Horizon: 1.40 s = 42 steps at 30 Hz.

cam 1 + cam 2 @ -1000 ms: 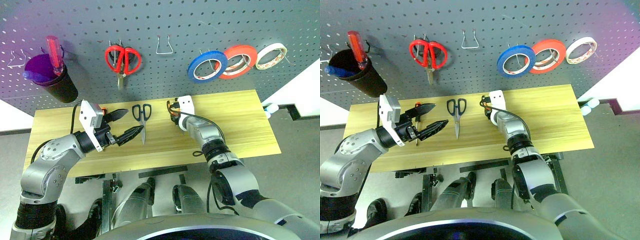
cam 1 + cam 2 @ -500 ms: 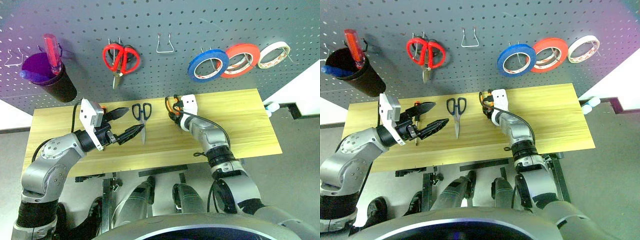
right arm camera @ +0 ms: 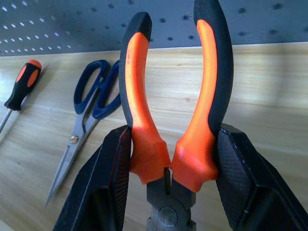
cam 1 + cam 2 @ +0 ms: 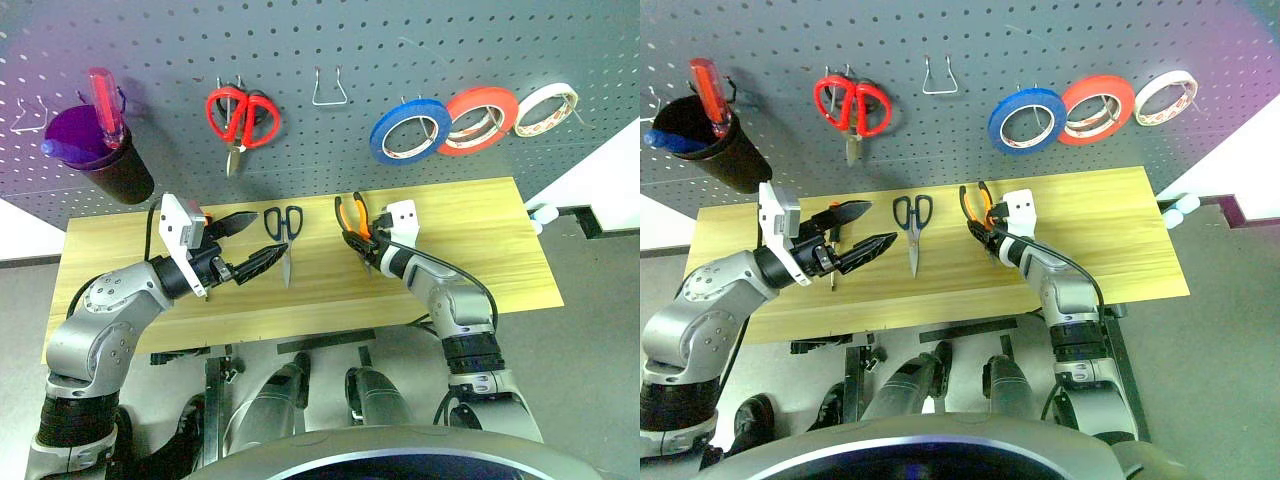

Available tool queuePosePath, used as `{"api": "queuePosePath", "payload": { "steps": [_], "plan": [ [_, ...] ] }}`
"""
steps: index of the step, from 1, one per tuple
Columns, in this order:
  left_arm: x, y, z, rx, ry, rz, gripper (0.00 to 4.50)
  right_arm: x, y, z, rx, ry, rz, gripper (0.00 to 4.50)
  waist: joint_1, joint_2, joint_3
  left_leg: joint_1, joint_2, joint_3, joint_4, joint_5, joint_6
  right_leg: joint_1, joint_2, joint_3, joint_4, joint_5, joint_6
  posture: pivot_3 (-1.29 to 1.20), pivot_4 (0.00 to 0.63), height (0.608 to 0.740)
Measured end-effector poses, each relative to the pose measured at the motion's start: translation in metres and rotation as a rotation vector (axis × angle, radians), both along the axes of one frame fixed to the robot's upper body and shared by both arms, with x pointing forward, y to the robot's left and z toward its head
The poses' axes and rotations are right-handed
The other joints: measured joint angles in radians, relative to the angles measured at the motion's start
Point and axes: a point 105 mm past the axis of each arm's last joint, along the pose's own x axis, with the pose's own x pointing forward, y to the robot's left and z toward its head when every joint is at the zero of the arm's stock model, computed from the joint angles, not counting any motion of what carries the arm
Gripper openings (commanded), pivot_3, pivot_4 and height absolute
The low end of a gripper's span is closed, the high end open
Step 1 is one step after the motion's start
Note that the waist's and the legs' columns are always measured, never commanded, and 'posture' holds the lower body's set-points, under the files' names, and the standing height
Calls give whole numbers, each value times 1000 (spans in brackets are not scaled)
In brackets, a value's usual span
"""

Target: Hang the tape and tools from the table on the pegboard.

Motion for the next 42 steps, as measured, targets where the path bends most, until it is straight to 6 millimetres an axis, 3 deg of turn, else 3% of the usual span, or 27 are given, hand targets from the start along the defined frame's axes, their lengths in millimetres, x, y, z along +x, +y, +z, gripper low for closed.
{"api": "queuePosePath", "payload": {
  "steps": [10, 18, 24, 30, 42],
  "plan": [
    [3, 4, 1, -10, -14, 14, 4500, -4, 6, 30, 105, -108, 72, 2093, 1, -1, -2, 0, 0, 0, 1, 1, -1, 1, 0, -1, 0, 0, 0, -5, 252, 740],
    [5, 11, 7, -26, -38, 57, 4500, 3, -1, 60, 124, -215, 84, 2093, 2, -2, -10, 0, 0, 0, 1, 1, -2, 1, 0, -4, 0, 1, -1, -4, 217, 740],
    [6, 11, 7, -44, -39, 74, 4500, 3, -2, 63, 124, -229, 99, 2093, 1, -2, -27, 0, 1, 0, 2, 2, -3, 1, -1, -7, 1, 2, -2, -13, 199, 740],
    [9, 5, 21, -76, -80, 57, 4500, 2, -3, 67, 137, -247, 111, 2093, 2, -3, -46, 0, 1, 0, 4, 3, -4, 1, -1, -8, 3, 2, -2, -35, 180, 740],
    [16, -1, 24, -93, -90, 28, 4500, -4, -3, 98, 147, -408, 125, 2093, 0, -2, -88, 1, 1, 0, 6, 3, -4, 2, -1, -8, 4, 3, -3, -65, 150, 740]
  ]
}}
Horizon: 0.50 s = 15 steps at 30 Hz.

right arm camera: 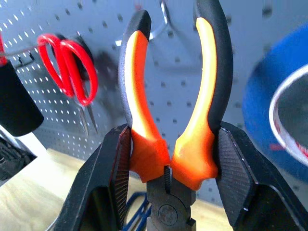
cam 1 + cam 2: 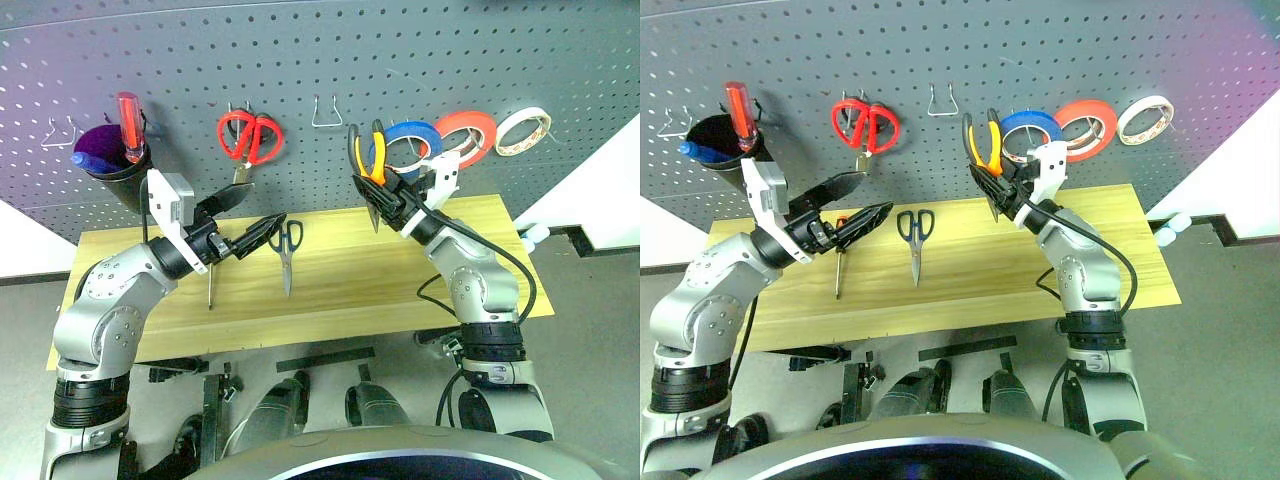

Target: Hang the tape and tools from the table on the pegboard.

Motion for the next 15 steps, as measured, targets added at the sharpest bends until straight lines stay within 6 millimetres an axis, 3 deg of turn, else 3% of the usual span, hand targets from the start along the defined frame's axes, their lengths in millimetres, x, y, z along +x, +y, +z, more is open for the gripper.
{"api": "queuePosePath", "payload": {
  "steps": [15],
  "plan": [
    [3, -4, 7, -7, -36, 2, 4500, 7, 19, 62, 29, -170, 46, 2093, 0, 2, -40, 1, 0, 0, 13, 2, -1, -1, 1, 0, 15, 1, -1, -33, 104, 740]
  ]
}}
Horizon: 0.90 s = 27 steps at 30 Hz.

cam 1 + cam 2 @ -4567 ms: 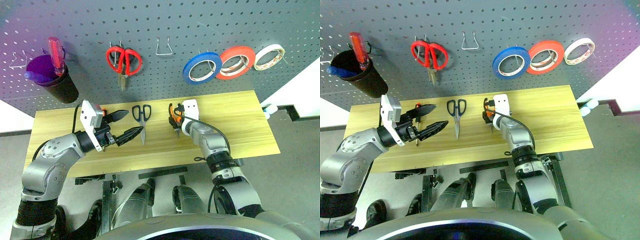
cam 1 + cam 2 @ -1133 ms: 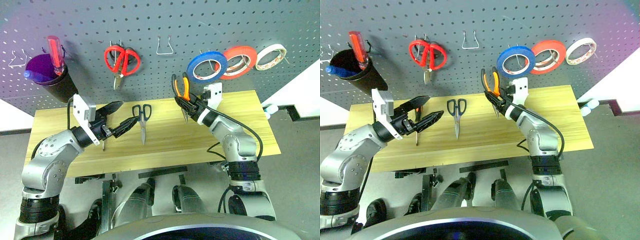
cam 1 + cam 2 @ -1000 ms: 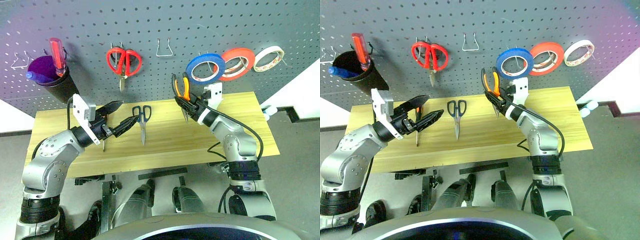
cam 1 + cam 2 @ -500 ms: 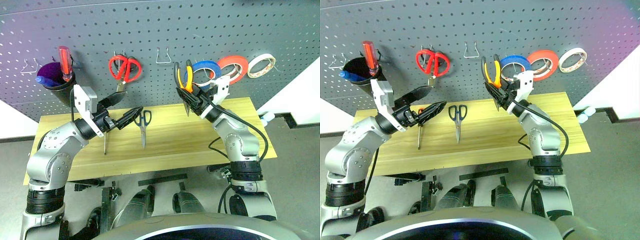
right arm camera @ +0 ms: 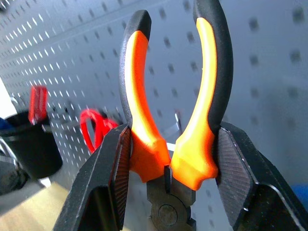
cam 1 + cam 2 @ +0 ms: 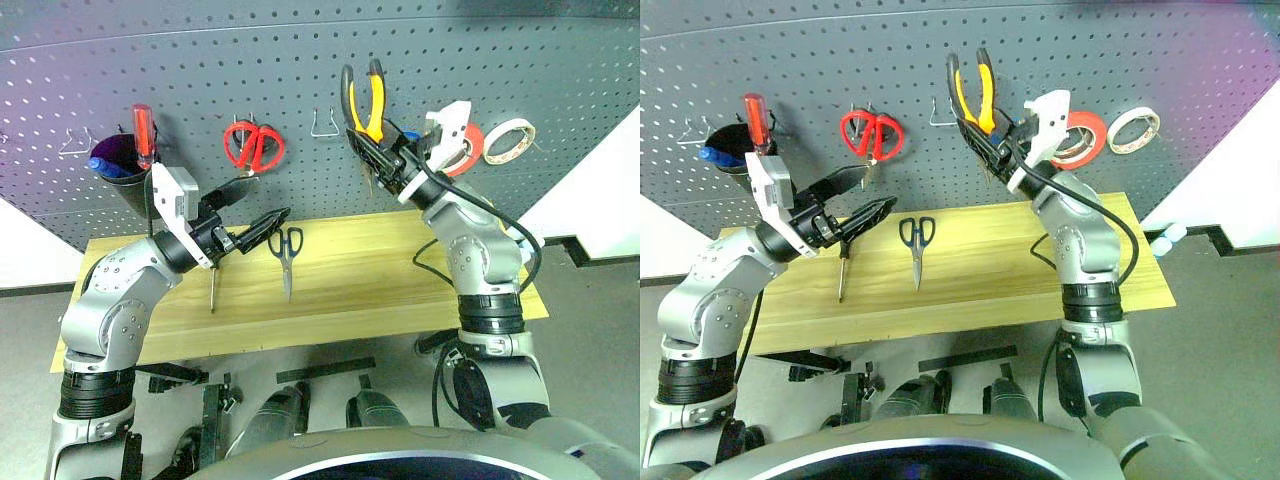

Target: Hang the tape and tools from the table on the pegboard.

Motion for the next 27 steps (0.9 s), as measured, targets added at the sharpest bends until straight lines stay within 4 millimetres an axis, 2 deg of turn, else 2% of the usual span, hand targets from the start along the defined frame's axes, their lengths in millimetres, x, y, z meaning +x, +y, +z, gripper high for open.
{"api": "queuePosePath", "payload": {
  "steps": [7, 15, 20, 27],
  "plan": [
    [-1, 0, -2, -3, -4, 10, 4500, 12, 15, 21, 43, -61, 26, 2093, 2, 0, -14, 1, 0, 0, 0, 3, 1, -1, 0, 0, 0, 3, 1, -16, 104, 740],
    [-1, 0, -2, -3, -3, 19, 4500, 32, 28, 17, 58, -61, 18, 2093, 0, -1, -14, 1, 0, 0, 0, 4, 2, -1, 0, 0, 0, 4, 1, 1, 113, 740],
    [-1, 0, -2, -2, -5, 23, 4500, 44, 29, 14, 59, -51, -5, 2093, 1, -1, -14, 1, 0, 0, 0, 4, 2, -1, 0, 0, 0, 4, 1, 8, 121, 740],
    [-4, -1, -1, 2, -10, 25, 4500, 50, 33, 28, 75, -83, -8, 2093, 1, -1, -14, 1, 0, 0, 0, 4, 2, -1, 0, 0, 1, 4, 1, 26, 130, 740]
  ]
}}
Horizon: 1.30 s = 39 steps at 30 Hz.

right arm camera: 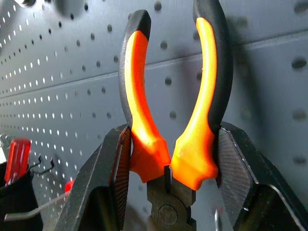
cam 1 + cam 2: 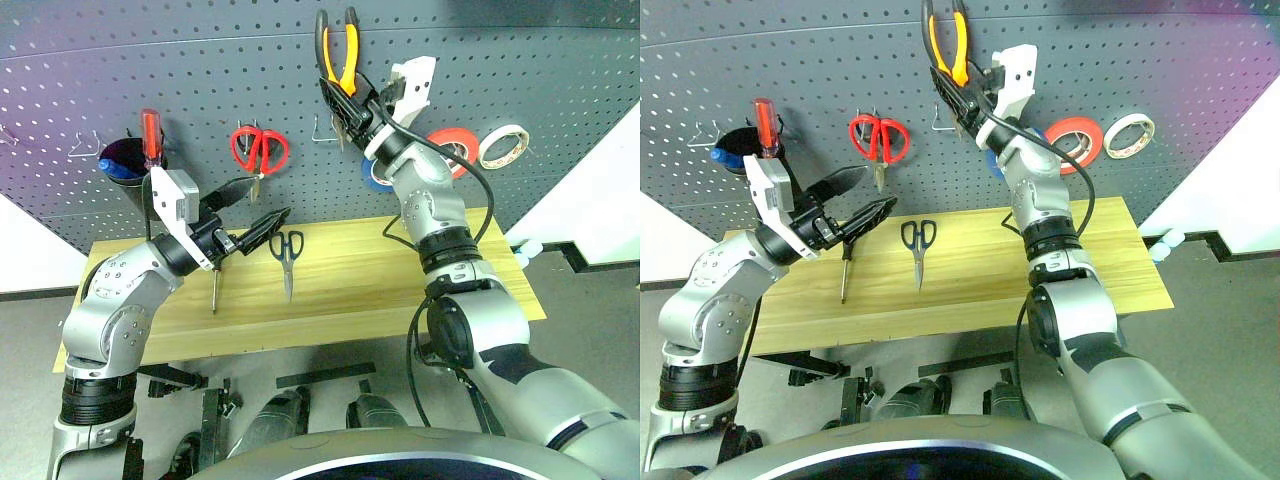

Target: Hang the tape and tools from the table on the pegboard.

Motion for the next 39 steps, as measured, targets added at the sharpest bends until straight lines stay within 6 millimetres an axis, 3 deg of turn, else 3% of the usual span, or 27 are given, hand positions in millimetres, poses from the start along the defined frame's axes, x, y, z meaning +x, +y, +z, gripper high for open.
{"api": "queuePosePath", "payload": {
  "steps": [15, 28, 39],
  "plan": [
    [-5, 1, -7, 6, 28, 23, 4500, 7, 18, -1, -10, 12, 13, 2093, 2, 0, 0, 0, 0, 0, 0, 0, 0, 0, 0, 0, 1, 0, 0, 67, 152, 740],
    [-7, 0, -8, 0, 33, 34, 4500, 10, 23, 16, -1, 0, 11, 2093, 6, 1, 0, 0, 0, 0, 0, 0, 0, 0, 0, 0, 1, 0, 0, 77, 158, 740],
    [-11, -2, -8, -9, 34, 26, 4500, 13, 18, 14, -30, -33, -63, 2093, 21, 1, 0, 3, 0, 0, 0, 1, -1, 1, 0, 1, 1, 0, -1, 91, 166, 740]
  ]
}}
